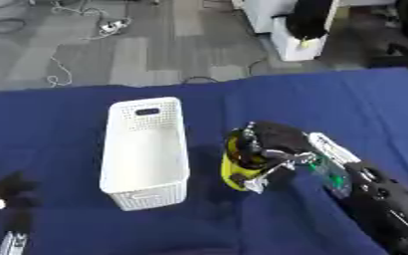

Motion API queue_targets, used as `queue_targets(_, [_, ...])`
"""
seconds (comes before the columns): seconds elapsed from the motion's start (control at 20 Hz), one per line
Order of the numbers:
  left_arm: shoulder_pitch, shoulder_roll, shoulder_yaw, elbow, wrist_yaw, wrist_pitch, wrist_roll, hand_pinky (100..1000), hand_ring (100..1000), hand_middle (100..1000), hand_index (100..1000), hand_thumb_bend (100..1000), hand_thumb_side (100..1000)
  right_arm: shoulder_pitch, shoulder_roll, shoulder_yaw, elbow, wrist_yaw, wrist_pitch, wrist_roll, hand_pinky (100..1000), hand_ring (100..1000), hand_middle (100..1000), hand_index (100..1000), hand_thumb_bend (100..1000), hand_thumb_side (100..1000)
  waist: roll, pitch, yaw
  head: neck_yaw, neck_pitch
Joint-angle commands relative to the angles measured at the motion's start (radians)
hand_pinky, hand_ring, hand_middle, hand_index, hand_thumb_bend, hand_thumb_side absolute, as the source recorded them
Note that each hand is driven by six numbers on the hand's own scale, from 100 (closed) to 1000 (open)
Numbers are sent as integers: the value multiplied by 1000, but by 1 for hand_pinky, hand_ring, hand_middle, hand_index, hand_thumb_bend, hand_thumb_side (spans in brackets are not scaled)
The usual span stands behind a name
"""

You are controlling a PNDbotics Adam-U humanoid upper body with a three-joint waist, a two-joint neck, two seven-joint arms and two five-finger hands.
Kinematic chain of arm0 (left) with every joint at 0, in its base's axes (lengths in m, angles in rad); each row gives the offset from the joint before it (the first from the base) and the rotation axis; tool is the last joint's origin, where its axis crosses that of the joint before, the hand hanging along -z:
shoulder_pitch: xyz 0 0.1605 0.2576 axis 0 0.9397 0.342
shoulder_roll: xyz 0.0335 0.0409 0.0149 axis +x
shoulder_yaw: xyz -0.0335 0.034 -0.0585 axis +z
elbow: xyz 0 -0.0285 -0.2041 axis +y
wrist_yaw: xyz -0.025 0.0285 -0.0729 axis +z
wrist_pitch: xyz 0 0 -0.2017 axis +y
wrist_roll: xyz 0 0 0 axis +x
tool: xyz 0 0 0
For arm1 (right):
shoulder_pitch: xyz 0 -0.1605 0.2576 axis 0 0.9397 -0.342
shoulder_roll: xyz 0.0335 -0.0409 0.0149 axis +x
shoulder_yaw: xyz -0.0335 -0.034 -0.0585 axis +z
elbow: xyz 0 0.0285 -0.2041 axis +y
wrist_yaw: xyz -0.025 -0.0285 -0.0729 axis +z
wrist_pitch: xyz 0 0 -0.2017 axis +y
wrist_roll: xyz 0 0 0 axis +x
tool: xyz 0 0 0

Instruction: Pick up objects on the table and place them in the box.

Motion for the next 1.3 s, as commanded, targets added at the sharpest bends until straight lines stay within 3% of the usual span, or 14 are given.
queue_targets(0.05, [-3, 7, -2, -21, 4, -1, 0, 883, 665, 728, 936, 101, 839, -14, -21, -12, -33, -61, 0, 54, 100, 100, 100, 100, 150, 547, 1, -17, -2, -10, -13])
queue_targets(0.35, [1, 5, -1, -21, 4, -1, 0, 882, 665, 727, 936, 101, 840, -22, -17, -47, -72, -237, 0, 172, 100, 100, 100, 100, 137, 532, 4, -18, -4, -11, -13])
queue_targets(0.8, [47, 5, 5, -11, -2, -1, 3, 881, 665, 726, 938, 100, 851, -78, -30, -110, -152, -621, 0, 401, 100, 100, 100, 100, 142, 492, 12, -23, -5, -33, -25])
queue_targets(1.05, [60, 2, 4, -8, -4, -3, 3, 881, 666, 726, 938, 100, 852, -117, -40, -115, -152, -734, 0, 494, 100, 100, 100, 100, 151, 483, 15, -25, 9, -46, -34])
queue_targets(1.3, [45, -1, -4, -9, -1, -5, -4, 879, 667, 725, 939, 100, 853, -151, -51, -111, -149, -784, 0, 544, 100, 100, 100, 100, 159, 480, 6, -14, 46, -57, -57])
